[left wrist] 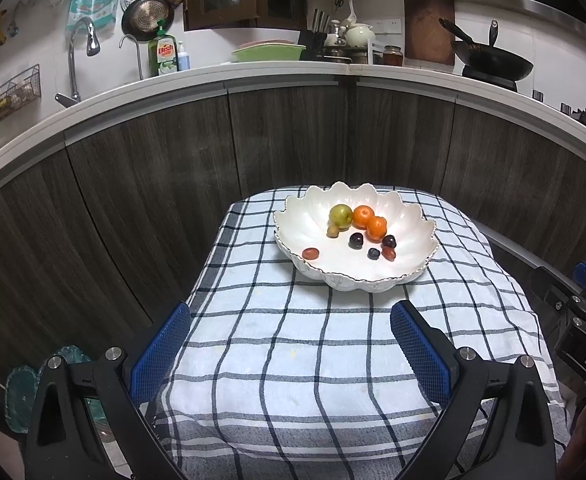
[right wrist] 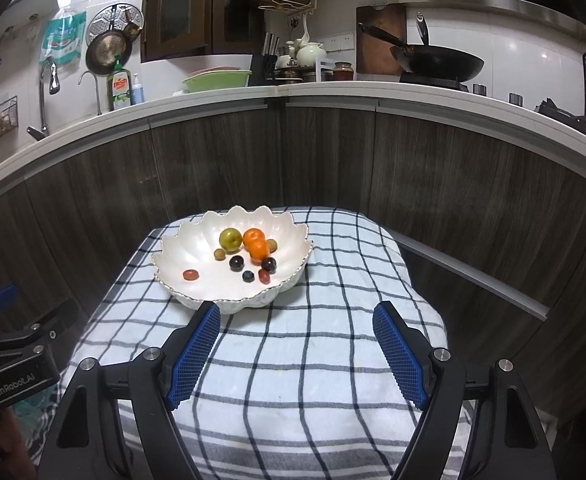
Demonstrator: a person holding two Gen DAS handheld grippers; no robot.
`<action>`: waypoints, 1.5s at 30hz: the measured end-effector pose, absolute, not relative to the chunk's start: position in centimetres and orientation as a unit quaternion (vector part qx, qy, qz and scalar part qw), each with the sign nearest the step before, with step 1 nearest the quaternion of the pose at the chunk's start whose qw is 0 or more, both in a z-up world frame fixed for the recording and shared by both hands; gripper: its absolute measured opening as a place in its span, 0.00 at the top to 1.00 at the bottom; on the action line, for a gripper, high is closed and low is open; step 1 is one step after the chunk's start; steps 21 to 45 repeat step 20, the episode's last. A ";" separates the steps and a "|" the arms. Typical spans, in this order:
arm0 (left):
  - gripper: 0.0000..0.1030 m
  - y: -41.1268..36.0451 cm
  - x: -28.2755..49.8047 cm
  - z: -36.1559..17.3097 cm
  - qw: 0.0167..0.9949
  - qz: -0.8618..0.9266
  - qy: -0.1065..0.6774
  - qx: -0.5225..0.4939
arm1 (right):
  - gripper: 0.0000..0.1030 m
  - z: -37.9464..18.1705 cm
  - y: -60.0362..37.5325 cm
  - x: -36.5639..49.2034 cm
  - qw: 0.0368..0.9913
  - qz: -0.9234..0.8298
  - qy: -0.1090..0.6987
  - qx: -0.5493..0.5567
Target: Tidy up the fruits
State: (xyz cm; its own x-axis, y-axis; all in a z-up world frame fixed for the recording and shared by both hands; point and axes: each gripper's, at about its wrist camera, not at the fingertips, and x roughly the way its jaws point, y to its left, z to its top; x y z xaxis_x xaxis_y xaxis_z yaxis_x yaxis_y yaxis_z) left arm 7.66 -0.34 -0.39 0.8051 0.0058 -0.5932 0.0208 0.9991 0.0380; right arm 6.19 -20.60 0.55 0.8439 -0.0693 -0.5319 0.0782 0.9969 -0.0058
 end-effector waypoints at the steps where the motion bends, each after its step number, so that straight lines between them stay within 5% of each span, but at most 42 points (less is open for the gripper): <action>1: 0.01 -0.4 7.7 -0.4 0.950 -0.005 0.311 0.021 | 0.23 0.5 -20.6 6.2 0.960 -0.038 0.277 0.008; 45: 0.01 -0.7 7.8 -0.9 0.949 0.001 0.314 0.032 | 0.23 0.2 -20.5 6.3 0.959 -0.043 0.280 0.012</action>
